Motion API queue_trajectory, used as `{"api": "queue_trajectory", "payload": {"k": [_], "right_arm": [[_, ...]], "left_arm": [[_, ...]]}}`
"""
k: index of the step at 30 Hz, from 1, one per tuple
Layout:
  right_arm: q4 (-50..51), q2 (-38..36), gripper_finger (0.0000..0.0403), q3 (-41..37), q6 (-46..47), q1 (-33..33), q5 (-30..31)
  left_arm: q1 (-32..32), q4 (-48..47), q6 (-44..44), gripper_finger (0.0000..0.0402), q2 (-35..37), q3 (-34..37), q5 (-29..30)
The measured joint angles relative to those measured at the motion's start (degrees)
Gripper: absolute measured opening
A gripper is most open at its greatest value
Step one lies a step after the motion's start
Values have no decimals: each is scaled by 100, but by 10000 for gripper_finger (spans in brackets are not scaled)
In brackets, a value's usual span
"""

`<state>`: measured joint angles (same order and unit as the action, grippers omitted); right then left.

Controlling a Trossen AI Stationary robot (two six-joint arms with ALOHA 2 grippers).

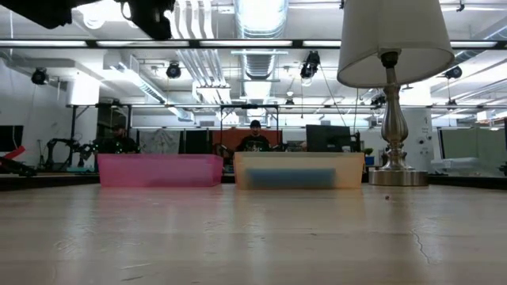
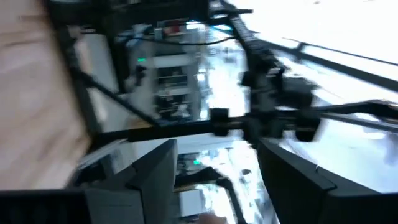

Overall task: Pick & place jewel cases by type
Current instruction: Put the black CD case into the pink bin

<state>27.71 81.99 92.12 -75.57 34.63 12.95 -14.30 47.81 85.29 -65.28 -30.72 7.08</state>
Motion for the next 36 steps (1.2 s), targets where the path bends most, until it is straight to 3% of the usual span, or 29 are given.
{"api": "queue_trajectory", "payload": {"k": [4,11,15,28,36], "right_arm": [[-44,74,13,-4,13,-2,-4],[-392,198,13,-11,-28,-151,-123],[-495,331,13,8,-48,-199,-147],[-885,307,13,22,-152,-243,-85],[-816,132,13,24,-266,-245,85]], "left_arm": [[0,468,-146,208,0,-41,-305],[0,486,-119,208,0,-311,-1036],[0,432,-16,208,-7,-549,-1128],[26,-1658,-177,208,-230,-2140,-1264],[33,-1798,-192,208,-657,-2569,-1474]]}}
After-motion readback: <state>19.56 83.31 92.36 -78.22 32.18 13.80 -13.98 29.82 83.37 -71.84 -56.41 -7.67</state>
